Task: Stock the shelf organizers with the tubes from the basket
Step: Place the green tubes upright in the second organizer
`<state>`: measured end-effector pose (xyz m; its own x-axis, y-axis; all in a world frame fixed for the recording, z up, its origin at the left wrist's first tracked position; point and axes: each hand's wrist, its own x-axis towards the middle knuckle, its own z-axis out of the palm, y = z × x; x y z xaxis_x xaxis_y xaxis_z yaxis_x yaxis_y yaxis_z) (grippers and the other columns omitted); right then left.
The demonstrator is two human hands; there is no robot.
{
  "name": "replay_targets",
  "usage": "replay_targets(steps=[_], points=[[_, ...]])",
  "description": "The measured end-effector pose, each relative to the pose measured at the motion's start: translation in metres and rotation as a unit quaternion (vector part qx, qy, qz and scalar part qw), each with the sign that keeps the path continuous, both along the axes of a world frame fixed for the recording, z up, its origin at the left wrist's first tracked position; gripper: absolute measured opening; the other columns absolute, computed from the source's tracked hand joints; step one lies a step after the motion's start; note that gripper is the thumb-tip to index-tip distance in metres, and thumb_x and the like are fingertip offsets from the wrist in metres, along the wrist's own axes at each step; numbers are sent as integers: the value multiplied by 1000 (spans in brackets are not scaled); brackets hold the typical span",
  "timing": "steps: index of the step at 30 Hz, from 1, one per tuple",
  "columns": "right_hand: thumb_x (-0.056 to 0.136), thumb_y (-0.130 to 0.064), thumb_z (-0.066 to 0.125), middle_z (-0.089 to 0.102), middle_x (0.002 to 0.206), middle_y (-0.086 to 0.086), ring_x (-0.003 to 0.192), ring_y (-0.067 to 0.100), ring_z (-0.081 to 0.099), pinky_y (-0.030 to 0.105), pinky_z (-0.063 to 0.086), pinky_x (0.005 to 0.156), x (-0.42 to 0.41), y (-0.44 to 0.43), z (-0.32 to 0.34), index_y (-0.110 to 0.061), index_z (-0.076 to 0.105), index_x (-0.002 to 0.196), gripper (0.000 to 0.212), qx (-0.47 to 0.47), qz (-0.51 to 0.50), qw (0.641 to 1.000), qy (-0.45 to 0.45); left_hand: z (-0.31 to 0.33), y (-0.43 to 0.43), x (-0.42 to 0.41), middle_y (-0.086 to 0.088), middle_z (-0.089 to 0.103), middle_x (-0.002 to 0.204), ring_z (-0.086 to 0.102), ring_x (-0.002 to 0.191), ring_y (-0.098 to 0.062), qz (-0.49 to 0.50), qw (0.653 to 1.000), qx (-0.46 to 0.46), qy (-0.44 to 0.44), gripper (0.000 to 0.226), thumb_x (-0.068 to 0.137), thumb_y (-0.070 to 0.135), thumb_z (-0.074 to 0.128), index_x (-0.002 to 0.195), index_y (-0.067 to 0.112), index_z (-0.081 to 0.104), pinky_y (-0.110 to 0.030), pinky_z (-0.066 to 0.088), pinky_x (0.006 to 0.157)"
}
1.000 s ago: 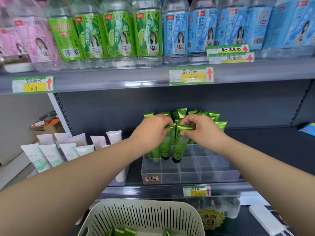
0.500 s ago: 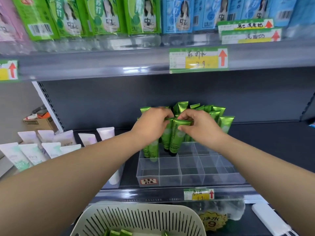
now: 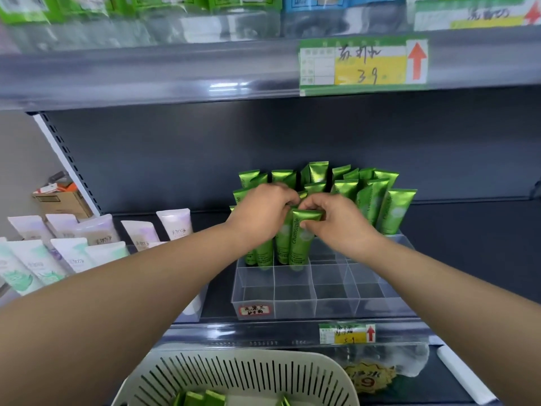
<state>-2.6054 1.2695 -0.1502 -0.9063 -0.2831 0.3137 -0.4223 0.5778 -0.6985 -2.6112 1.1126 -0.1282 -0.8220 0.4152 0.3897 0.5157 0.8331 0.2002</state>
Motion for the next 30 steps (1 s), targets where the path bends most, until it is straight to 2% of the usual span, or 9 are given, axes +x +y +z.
replay_targets(steps=[4,8,10,12,14,19,24,30], points=[[82,-3,67,60,95,-5,89,6,51,16,35,77,-3,-2,-7,-10,65,103,22,16,-3,1000,-1,-5,1,-3,-5,65,97,61,88,-26,-13,1000,-2,1,21,87,3,52,96,13,69,-34,48,73],[84,-5,64,64,105,-1,95,8,53,19,38,82,-4,-4,-13,-12,65,107,24,7,-22,1000,5,-9,1,-6,-6,65,98,61,87,-26,-12,1000,4,6,26,87,0,51,99,13,69,-36,49,74],[85,-6,63,64,107,-1,87,5,52,17,36,78,-4,-5,-15,-14,65,108,24,3,-29,1000,10,-10,0,-7,-6,64,102,62,89,-27,-9,1000,2,4,30,86,-2,50,104,13,68,-37,49,76],[86,-7,62,63,108,-1,73,-6,45,13,32,71,-4,-6,-17,-14,65,111,26,6,-35,999,20,-11,-1,-6,-7,63,106,62,92,-27,-9,1000,-3,4,34,86,-4,50,111,13,67,-38,49,79],[86,-6,62,62,111,0,70,-8,42,10,31,70,-3,-6,-18,-14,64,113,28,11,-39,999,25,-11,-3,-5,-8,62,111,61,96,-28,-11,1000,-2,4,37,87,-5,49,116,11,64,-39,49,83],[85,-2,61,60,113,3,99,8,54,10,36,84,3,-7,-10,-12,64,111,28,24,-44,998,30,-12,-7,2,-8,58,119,58,105,-26,-10,1000,-6,6,38,88,0,50,123,10,59,-38,46,91],[85,-4,59,55,111,2,105,14,54,12,34,89,12,-11,-2,-11,61,114,29,36,-49,997,53,-9,-12,11,-7,54,126,54,112,-25,-4,999,-45,3,43,86,6,51,129,10,52,-30,42,95],[86,-10,57,51,124,2,117,17,46,16,31,94,26,-15,8,-12,57,121,35,82,-61,991,88,1,-20,28,-5,45,138,45,124,-24,16,993,-115,1,54,87,16,51,139,13,39,-33,34,104]])
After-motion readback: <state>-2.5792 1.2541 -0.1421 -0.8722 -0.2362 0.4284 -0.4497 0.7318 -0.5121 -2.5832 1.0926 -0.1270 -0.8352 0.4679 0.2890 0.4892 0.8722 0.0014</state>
